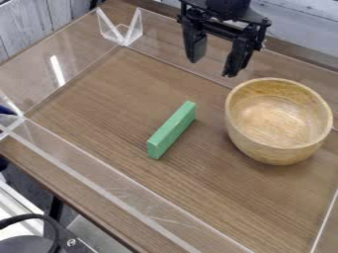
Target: Put the green block in the brown bowl
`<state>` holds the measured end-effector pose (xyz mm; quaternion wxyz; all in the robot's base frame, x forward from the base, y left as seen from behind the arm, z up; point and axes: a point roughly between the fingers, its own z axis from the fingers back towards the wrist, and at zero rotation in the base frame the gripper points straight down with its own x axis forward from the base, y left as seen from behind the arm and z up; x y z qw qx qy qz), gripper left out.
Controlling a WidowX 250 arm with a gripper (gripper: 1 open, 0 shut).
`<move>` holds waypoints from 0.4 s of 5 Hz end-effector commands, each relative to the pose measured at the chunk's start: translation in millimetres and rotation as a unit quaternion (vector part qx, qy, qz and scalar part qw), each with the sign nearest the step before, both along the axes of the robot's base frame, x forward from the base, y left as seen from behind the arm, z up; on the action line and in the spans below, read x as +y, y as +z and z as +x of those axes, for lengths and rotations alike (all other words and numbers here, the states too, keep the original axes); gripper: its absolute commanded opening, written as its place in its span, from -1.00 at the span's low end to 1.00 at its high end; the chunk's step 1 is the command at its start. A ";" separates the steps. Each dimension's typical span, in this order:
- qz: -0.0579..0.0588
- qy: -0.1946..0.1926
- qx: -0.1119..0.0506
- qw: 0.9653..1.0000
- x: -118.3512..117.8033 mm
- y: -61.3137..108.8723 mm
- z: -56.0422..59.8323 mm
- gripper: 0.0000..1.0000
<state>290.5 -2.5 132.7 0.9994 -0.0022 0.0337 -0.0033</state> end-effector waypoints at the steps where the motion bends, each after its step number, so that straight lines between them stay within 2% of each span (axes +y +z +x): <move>1: 0.001 -0.011 0.000 1.000 15.3 -12.2 -5.8 1.00; 2: -0.012 -0.017 0.010 1.000 29.8 -37.0 -11.5 1.00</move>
